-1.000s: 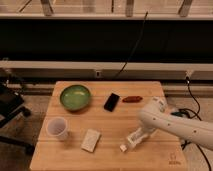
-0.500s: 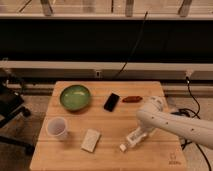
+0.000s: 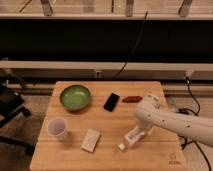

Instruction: Place the bottle in the ceramic bowl

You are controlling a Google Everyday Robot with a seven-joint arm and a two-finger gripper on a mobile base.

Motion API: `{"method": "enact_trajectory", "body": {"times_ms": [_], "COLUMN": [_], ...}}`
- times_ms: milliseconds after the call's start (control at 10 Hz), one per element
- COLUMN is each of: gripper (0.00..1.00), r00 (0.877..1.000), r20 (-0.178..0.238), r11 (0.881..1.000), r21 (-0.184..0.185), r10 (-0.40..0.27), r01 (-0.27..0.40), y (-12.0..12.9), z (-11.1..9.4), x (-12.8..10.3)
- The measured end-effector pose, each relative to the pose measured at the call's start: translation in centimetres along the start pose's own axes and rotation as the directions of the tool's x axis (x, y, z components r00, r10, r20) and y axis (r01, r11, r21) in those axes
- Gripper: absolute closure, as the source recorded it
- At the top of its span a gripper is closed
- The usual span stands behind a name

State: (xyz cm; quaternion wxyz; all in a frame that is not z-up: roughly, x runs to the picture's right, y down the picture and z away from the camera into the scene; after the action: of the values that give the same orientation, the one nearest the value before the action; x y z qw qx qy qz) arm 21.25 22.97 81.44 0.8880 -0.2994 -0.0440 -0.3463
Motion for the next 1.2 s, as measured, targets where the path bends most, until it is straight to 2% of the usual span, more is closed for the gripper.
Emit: {"method": "enact_trajectory", "body": {"times_ms": [200, 500, 600, 900, 1000, 1200], "gripper": [0.84, 0.92, 0.92, 0.93, 0.98, 0.98], "r00": [1.000, 0.999, 0.999, 0.998, 0.997, 0.996], "r20": [0.000, -0.004, 0.001, -0.003, -0.005, -0.007], "r11": [1.000, 0.999, 0.999, 0.998, 0.997, 0.996], "r21": [-0.003, -0.008, -0.007, -0.010, -0.013, -0.014], "r10": [-0.007, -0.038, -0.052, -0.066, -0.077, -0.092], "r01": [0.007, 0.038, 0.052, 0.066, 0.077, 0.091], "y": [-0.2, -1.4, -2.3, -2.5, -2.8, -3.8], "z": [0.5, 0.2, -0.1, -0.1, -0.3, -0.7], "x": [-0.3, -0.5, -0.9, -1.0, -1.1, -1.5]}}
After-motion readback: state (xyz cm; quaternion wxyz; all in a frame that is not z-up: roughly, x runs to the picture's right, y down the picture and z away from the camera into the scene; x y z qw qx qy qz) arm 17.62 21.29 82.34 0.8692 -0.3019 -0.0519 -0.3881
